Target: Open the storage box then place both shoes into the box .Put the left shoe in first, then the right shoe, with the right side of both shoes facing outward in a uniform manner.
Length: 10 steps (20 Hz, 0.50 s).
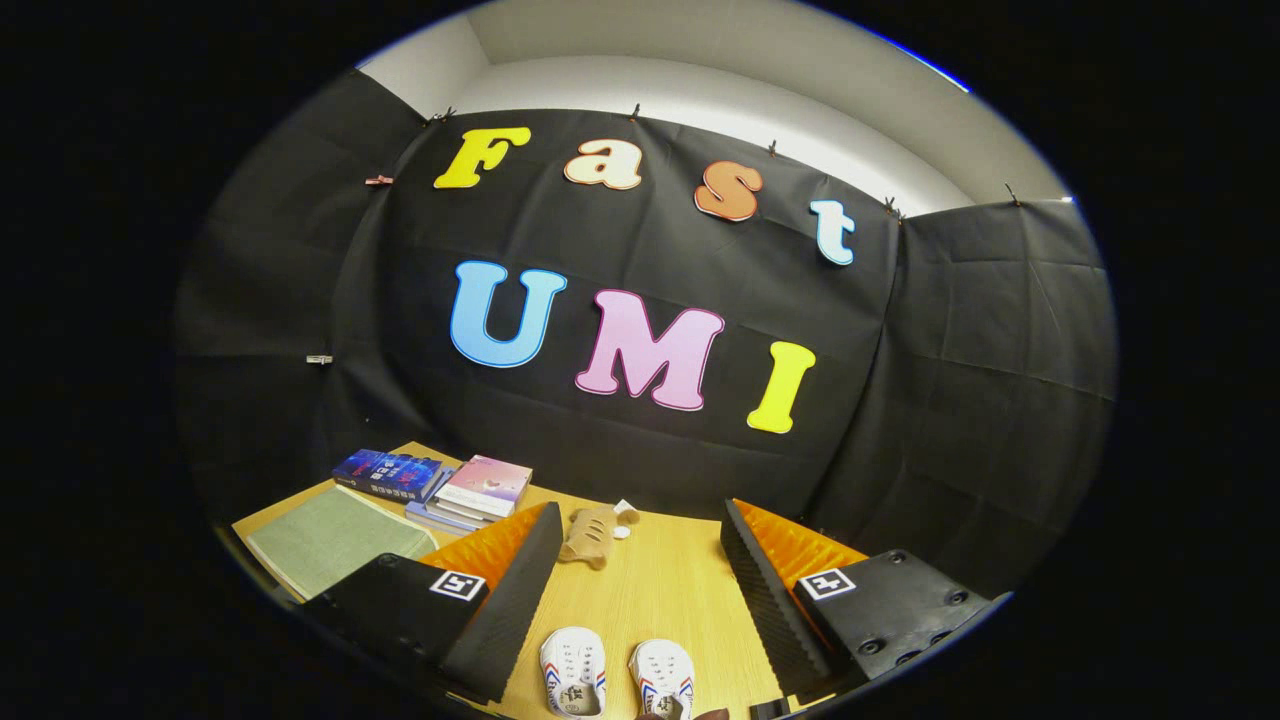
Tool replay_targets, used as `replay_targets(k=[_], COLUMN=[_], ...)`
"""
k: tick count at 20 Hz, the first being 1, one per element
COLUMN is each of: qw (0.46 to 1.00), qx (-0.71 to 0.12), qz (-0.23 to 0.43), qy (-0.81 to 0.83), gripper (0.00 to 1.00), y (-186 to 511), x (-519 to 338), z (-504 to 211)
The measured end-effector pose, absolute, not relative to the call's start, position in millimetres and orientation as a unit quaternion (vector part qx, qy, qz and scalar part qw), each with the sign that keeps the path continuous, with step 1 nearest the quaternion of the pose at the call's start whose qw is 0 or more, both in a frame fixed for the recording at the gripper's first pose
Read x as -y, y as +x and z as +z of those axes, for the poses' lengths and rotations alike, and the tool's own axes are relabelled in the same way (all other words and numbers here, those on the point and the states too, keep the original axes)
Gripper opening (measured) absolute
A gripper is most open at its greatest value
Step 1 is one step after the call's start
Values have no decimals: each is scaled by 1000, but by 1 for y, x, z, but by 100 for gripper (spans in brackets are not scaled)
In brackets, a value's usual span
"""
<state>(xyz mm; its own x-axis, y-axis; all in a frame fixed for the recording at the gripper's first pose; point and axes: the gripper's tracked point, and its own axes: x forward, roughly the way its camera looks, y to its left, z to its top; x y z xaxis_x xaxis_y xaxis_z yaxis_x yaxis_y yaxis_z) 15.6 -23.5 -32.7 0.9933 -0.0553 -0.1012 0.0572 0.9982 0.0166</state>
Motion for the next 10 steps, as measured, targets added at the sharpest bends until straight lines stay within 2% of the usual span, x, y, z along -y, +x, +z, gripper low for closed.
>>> replay_targets(k=[7,10], qw=[998,998], qx=[-56,-62], qz=[-23,9], qy=[8,10], gripper=[97,97], y=[20,22], x=[20,2], z=[-38,-41])
